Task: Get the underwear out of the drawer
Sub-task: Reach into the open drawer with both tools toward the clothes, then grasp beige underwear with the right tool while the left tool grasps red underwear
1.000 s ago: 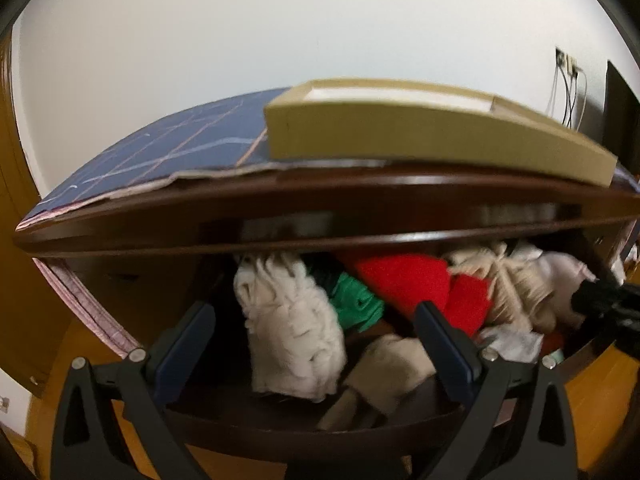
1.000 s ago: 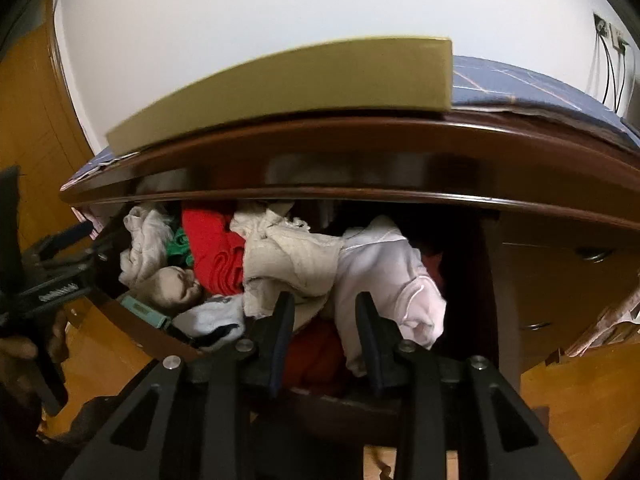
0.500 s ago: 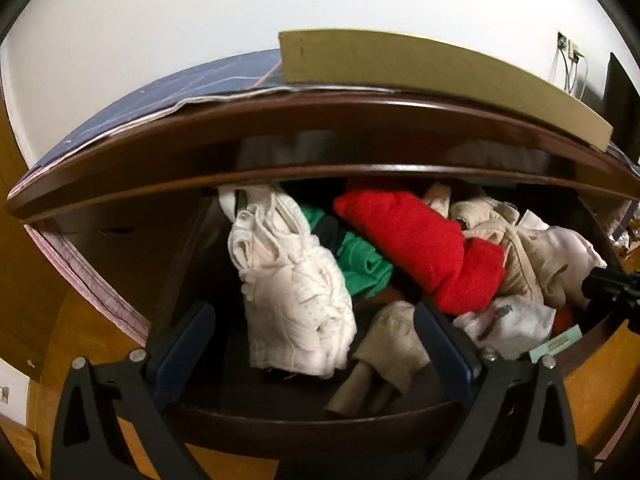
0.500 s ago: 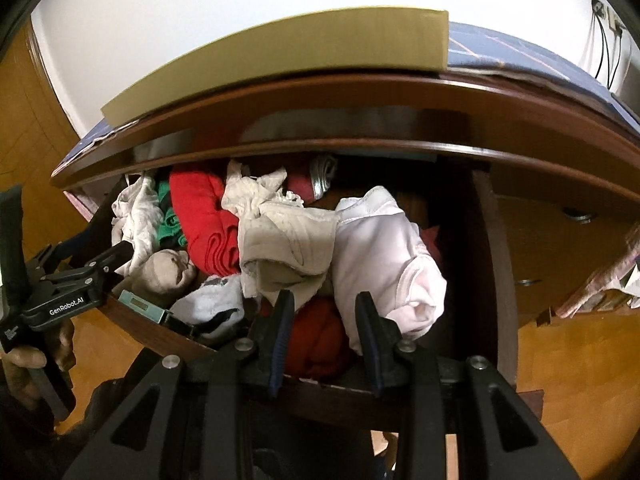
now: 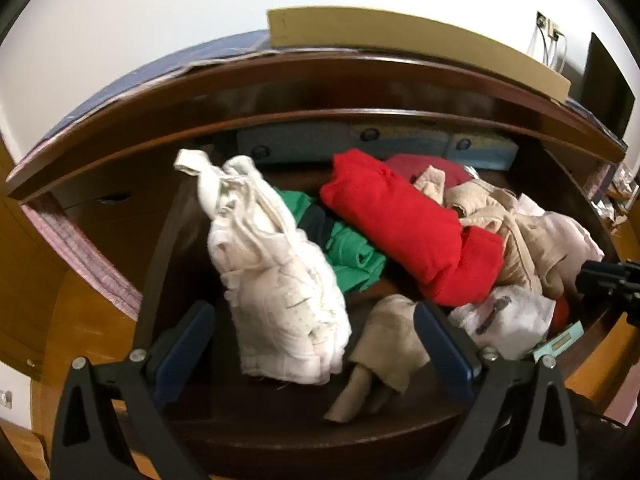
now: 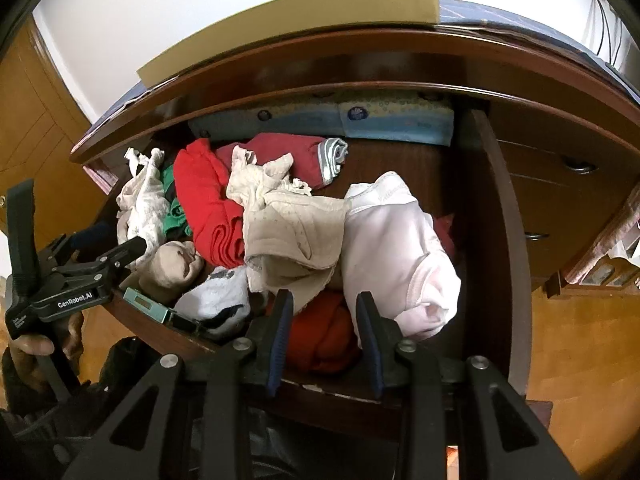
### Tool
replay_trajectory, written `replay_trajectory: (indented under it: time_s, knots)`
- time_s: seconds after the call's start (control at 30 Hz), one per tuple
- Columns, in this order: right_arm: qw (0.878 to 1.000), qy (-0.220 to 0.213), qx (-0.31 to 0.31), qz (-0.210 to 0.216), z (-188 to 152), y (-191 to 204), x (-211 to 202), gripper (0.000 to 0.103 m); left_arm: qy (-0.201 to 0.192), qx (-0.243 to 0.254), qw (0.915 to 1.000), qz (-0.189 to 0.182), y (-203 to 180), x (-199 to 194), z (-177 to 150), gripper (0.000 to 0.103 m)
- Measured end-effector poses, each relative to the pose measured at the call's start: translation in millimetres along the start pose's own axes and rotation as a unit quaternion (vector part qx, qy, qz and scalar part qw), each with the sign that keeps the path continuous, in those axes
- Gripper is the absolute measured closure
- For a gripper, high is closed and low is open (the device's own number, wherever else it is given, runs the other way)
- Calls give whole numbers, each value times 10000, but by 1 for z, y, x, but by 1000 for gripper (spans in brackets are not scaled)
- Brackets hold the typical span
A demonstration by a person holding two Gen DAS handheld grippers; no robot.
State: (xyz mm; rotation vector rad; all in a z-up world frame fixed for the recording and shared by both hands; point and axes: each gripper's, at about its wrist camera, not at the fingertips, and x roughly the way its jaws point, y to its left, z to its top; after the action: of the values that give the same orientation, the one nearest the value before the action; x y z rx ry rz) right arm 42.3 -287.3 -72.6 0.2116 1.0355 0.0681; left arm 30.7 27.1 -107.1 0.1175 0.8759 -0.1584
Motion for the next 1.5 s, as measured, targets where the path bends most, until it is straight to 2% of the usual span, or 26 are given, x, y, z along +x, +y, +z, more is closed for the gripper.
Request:
replay_trajectory:
  time_s: [0.13, 0.37, 0.47, 0.5, 0.57, 0.63, 0.73, 0.8, 0.9, 1.07, 1.23, 1.3, 1.33, 1.4, 1.5]
  knots:
    - [10000, 86, 1, -38, 9, 0, 8, 68, -18, -4, 10000, 40, -2, -3, 3, 2]
    - [9999, -142, -14, -1, 11, -2, 7, 66, 42, -177, 9997, -147, 4, -5, -5, 2]
    - [10000, -93, 28, 5, 12, -3, 7, 63, 51, -144, 9998, -90, 7, -7, -5, 2]
    - [9999, -14, 100, 103, 18, -6, 9, 63, 47, -91, 9999, -53, 7, -9, -4, 2]
    - [9991, -167, 127, 379, 23, -5, 1, 63, 22, -55, 10000, -76, 9, -14, 0, 2]
    - [9985, -322, -111, 426, 24, 6, -9, 63, -41, -171, 9996, -239, 11, -20, 10, 2]
    - [9971, -381, -633, 178, 35, 22, -5, 63, -81, -287, 9986, -432, 11, -25, 23, 2]
    - [9942, -234, -1047, 39, 44, 36, 13, 63, -57, -218, 9989, -402, 5, -24, 31, 2]
    - [9916, 138, -1288, 36, 52, 46, 38, 63, -17, -11, 9997, -226, -6, -18, 41, 2]
    - [9858, 749, -1500, -93, 64, 48, 78, 63, 131, -64, 9998, -154, -10, -7, 56, 2]
    - [9803, 1218, -1554, -3, 72, 47, 95, 63, 526, -171, 9984, -72, -13, 13, 66, 2]
    - [9784, 1319, -1591, 21, 72, 46, 97, 64, 668, -272, 9973, -117, -13, 18, 66, 2]
    - [9757, 1342, -1732, 29, 69, 48, 96, 73, 734, -304, 9968, -130, -14, 21, 67, 2]
    - [9714, 1363, -1940, 99, 63, 51, 90, 79, 783, -288, 9965, -90, -16, 24, 67, 2]
    - [9764, 1038, -1889, 156, 54, 50, 70, 84, 868, -391, 9955, -16, -19, 30, 69, 2]
